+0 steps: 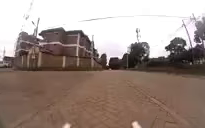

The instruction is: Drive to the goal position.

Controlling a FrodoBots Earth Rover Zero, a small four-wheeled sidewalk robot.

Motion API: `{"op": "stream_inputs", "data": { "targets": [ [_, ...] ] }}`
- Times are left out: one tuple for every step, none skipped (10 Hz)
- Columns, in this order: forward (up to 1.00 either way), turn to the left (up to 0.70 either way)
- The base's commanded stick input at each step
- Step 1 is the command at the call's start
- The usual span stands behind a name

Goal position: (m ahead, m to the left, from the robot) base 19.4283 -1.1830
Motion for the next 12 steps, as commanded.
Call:
{"op": "stream_inputs", "data": {
  "targets": [
    [0.70, 0.04],
    [0.70, -0.01],
    [0.70, -0.17],
    [0.70, -0.33],
    [0.70, -0.35],
    [0.70, -0.35],
    [0.70, 0.05],
    [0.70, 0.02],
    [0.70, 0.01],
    [0.70, 0.06],
    [0.70, 0.08],
    [0.70, 0.07]
  ]
}}
